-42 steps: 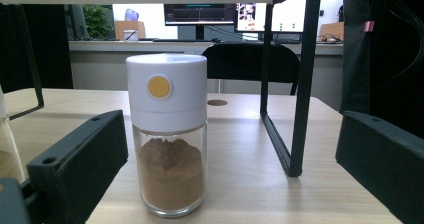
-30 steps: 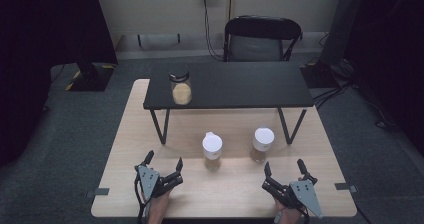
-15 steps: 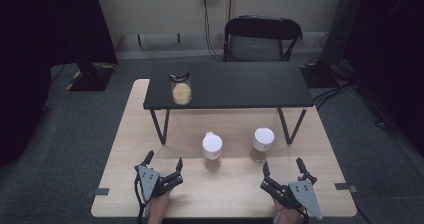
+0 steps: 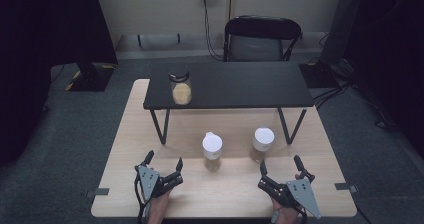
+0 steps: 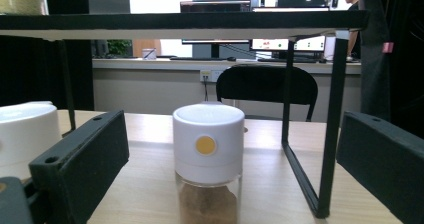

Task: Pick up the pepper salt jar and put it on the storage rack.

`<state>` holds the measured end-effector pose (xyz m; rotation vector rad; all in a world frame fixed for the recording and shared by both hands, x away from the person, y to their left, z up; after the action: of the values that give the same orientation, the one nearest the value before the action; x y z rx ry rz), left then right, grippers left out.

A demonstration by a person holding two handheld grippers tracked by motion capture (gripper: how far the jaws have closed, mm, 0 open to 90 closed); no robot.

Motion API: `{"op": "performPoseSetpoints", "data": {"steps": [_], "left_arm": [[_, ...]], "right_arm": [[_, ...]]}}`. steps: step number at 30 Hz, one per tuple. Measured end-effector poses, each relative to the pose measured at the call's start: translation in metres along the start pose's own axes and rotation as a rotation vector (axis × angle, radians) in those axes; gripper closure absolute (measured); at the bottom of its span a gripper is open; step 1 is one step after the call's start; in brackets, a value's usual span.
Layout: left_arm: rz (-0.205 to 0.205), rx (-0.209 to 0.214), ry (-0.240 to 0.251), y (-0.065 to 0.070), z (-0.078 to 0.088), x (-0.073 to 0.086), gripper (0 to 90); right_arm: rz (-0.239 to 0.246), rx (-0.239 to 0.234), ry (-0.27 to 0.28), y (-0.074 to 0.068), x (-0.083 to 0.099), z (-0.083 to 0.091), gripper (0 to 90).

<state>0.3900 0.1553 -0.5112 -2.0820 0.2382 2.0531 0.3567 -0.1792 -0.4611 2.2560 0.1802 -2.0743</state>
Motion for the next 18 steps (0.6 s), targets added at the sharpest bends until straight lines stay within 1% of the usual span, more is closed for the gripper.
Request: {"op": "performPoseSetpoints", "data": {"steps": [12,18], "left_arm": [[0.000,0.000,0.000,0.000,0.000,0.000,1.3],[0.000,0.000,0.000,0.000,0.000,0.000,1.4]], "right_arm": [[-0.002,-0.028,-0.010,-0.011,-0.006,-0.005,0.0],[0.001,-0.024,-0.016,-0.013,-0.008,-0.006,0.0]]}}
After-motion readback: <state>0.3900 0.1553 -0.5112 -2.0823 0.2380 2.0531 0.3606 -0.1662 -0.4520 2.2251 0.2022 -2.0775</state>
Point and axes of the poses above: each handheld gripper's, and its own axes: z roughly backward along the jaws, x roughly out of its underside, y roughly to its right, the point moved 9 cm from there along -z, roughly forward along the jaws, and after that the axes turned 2 degrees about -z, right-handed, at the moved point
